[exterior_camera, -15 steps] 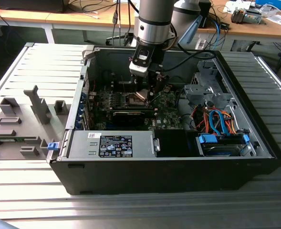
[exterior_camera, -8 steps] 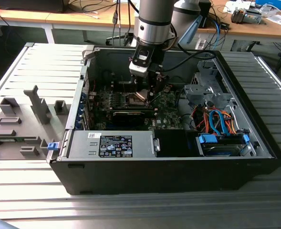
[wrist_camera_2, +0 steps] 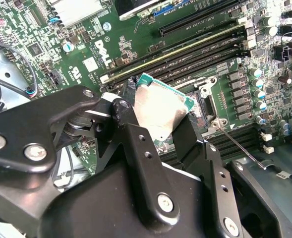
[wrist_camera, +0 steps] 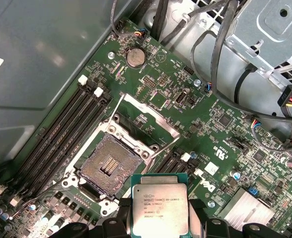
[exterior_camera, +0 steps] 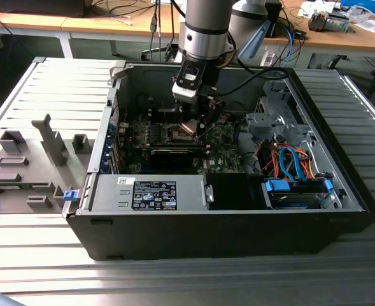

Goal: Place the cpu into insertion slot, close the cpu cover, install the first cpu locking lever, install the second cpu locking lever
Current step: 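Place the cpu into insertion slot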

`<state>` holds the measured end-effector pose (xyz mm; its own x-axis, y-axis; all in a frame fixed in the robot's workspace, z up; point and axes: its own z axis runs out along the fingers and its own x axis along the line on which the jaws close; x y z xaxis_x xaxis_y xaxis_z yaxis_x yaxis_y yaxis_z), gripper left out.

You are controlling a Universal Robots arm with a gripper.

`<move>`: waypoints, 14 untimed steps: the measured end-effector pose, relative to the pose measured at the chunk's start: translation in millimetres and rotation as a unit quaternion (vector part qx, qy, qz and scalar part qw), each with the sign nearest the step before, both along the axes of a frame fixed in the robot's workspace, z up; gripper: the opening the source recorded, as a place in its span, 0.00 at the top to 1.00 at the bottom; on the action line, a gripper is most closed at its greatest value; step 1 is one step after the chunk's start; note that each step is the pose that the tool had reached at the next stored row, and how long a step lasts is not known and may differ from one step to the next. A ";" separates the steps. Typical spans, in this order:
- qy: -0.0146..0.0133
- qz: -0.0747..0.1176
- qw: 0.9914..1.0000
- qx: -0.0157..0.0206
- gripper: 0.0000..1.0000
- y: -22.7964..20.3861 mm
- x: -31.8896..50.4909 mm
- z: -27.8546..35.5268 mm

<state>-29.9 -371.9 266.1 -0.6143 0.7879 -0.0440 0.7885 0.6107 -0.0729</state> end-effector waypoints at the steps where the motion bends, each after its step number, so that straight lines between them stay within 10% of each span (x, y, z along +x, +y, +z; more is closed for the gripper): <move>1: 0.000 0.000 1.000 0.000 0.46 0.0 0.0 0.0; 14: 0.000 -0.004 1.000 0.000 0.46 -0.7 0.0 0.0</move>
